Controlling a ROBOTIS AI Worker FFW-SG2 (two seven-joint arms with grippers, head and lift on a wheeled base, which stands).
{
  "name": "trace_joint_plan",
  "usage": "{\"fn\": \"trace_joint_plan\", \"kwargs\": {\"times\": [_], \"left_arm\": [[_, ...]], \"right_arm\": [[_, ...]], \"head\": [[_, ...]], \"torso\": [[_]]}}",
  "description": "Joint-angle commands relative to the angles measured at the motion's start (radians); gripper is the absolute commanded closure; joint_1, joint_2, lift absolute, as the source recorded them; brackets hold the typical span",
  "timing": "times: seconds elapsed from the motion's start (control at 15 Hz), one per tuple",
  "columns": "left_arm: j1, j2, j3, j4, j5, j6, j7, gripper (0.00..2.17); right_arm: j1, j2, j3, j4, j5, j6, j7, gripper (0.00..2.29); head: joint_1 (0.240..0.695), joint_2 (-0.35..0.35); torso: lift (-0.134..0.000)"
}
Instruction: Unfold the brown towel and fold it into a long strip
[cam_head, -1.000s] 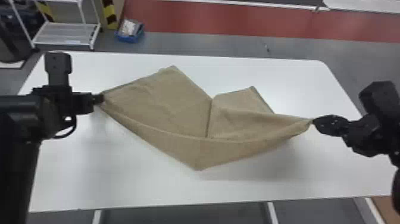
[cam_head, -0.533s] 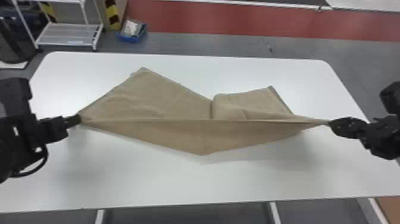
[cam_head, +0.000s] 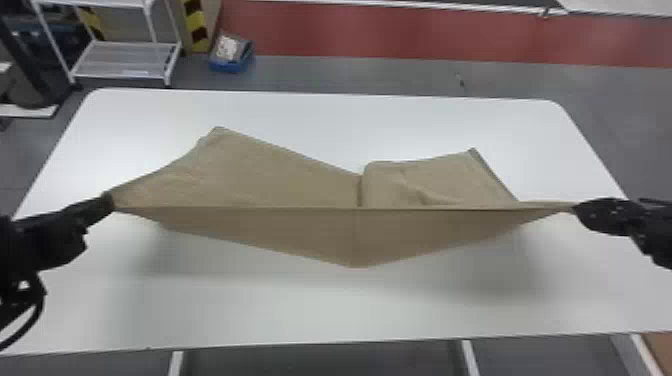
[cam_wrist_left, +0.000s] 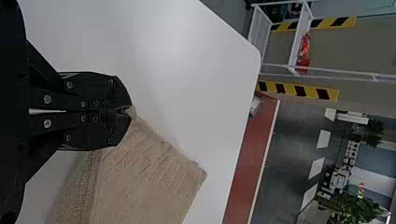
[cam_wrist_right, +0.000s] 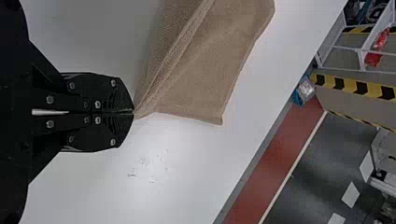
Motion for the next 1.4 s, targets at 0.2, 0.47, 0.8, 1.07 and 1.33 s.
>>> {"fn": "trace_joint_plan", "kwargs": {"times": [0.2, 0.47, 0.8, 1.07, 1.33], "left_arm": [[-0.128, -0.001, -0.059, -0.07, -0.012, 0.133, 0.03, 2.15], [-0.381, 0.007, -0.144, 0.131, -0.035, 0.21, 0.06, 2.15], [-0.832, -0.001, -0.272, 0.724, -0.085, 0.112, 0.061, 2.15], [-1.083, -0.001, -0.331, 0.962, -0.148, -0.033, 0.075, 2.15], [-1.011, 0.013, -0.242, 0.787, -0.116, 0.035, 0.075, 2.15]], "right_arm": [[-0.159, 0.007, 0.055, 0.044, -0.006, 0.073, -0.085, 1.5], [-0.334, 0.002, 0.166, 0.169, 0.025, 0.165, -0.169, 1.5], [-0.614, -0.002, 0.316, 0.407, 0.035, 0.266, -0.349, 1.5], [-0.837, -0.004, 0.359, 0.568, 0.017, 0.312, -0.432, 1.51], [-0.851, -0.039, 0.364, 0.496, -0.028, 0.379, -0.415, 1.51]], "head": [[0.695, -0.127], [0.695, -0.132], [0.64, -0.147], [0.515, -0.149], [0.399, -0.135]], "torso": [[-0.123], [-0.123], [-0.123], [-0.123], [-0.123]]}}
